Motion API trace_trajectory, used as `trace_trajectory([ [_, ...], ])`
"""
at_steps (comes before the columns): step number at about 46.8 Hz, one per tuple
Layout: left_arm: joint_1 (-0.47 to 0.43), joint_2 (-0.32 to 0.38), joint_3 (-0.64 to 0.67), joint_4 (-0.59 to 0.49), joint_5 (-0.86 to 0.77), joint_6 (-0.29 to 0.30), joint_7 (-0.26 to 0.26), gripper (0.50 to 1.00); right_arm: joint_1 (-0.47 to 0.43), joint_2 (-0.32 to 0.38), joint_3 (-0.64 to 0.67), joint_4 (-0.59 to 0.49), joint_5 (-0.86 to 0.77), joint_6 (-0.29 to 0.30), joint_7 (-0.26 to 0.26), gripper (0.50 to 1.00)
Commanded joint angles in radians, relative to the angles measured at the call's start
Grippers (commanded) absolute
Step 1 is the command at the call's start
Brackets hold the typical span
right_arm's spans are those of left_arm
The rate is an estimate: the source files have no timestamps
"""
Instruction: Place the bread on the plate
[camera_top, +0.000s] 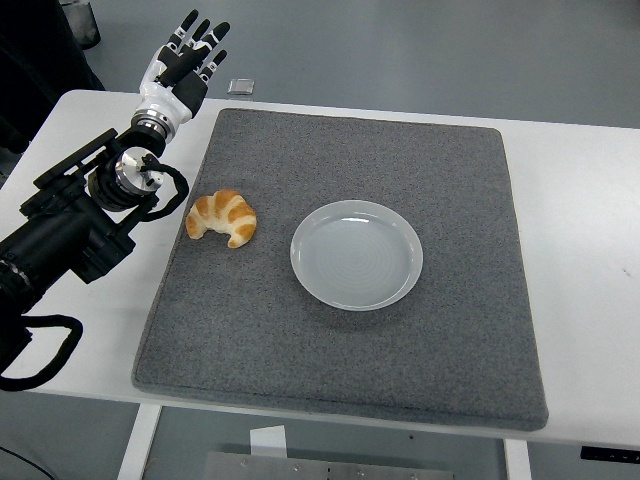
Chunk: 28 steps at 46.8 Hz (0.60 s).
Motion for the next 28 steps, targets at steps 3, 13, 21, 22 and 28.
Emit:
trace_trajectory([
  [3, 0.000, 0.000, 0.004, 0.002, -0.002, 0.015, -0.001, 0.996, 0.000, 0.000, 0.000, 0.000, 0.000, 0.000, 0.000, 0.952],
  [13, -0.001, 0.002, 0.013, 0.000, 0.000, 0.017, -0.001, 0.996, 0.000, 0.000, 0.000, 0.000, 0.000, -0.001, 0.000, 0.952],
  [21, -0.003, 0.003, 0.013, 0.000, -0.005, 0.017, -0.001, 0.996, 0.000, 0.000, 0.000, 0.000, 0.000, 0.000, 0.000, 0.952],
  [22, -0.003, 0.003, 0.015, 0.000, -0.005, 0.017, -0.001, 0.996, 0.000, 0.000, 0.000, 0.000, 0.000, 0.000, 0.000, 0.952],
  [28, -0.018, 0.017, 0.034, -0.004, 0.007, -0.005, 0.003, 0.994, 0.000, 0.000, 0.000, 0.000, 0.000, -0.001, 0.000, 0.952],
])
